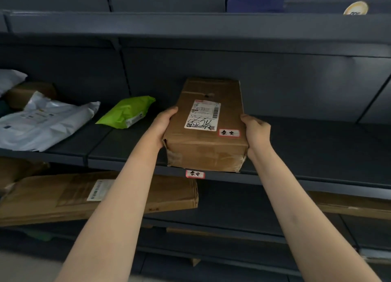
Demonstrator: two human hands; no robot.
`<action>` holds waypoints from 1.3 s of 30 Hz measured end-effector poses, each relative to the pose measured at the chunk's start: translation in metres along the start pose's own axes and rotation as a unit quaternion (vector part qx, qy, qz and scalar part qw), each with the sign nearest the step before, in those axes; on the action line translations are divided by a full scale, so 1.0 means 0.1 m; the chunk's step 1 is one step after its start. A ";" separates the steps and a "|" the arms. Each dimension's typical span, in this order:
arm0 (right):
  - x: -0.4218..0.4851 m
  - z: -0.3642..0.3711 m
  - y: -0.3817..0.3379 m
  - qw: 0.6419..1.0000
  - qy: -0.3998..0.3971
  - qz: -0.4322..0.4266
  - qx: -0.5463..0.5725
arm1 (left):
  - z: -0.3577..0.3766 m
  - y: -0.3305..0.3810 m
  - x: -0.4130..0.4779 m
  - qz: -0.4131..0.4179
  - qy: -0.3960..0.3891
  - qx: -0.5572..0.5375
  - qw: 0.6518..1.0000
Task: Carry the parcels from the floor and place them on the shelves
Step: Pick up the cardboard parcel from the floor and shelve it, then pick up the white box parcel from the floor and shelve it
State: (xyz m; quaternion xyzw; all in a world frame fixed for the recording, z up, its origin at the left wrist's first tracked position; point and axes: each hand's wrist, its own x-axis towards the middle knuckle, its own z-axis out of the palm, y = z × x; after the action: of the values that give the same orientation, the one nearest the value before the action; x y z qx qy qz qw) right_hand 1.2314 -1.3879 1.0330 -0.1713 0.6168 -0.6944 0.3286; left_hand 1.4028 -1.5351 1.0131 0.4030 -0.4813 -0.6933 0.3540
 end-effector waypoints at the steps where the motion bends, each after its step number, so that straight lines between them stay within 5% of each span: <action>1: -0.01 -0.01 0.02 1.000 0.000 0.009 0.001 | 0.01 -0.01 0.01 -0.002 -0.007 0.000 1.000; 8: -0.17 -0.06 -0.02 0.999 -0.014 0.037 -0.001 | 0.01 0.03 -0.05 0.040 0.006 0.019 0.999; 14: -0.49 -0.22 -0.14 0.995 0.058 -0.078 -0.020 | -0.08 0.17 -0.40 0.131 0.003 0.023 0.991; 24: -1.70 -0.65 0.08 0.987 0.046 -0.151 -0.029 | 0.02 -0.27 -1.72 0.256 -0.052 0.075 0.962; 29: -2.13 -1.17 0.19 0.985 0.059 -0.164 -0.010 | 0.54 -0.68 -2.17 0.247 -0.118 0.085 0.958; 39: -2.94 -3.56 0.30 0.943 0.281 -0.179 -0.014 | 2.62 -1.87 -3.27 0.162 -0.354 0.086 0.917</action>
State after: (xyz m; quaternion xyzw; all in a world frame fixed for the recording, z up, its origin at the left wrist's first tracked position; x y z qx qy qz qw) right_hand 1.2233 -0.9276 0.9895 -0.0813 0.6530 -0.7529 0.0102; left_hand 1.2873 -1.0941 0.9619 0.0767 -0.6918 -0.6797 0.2314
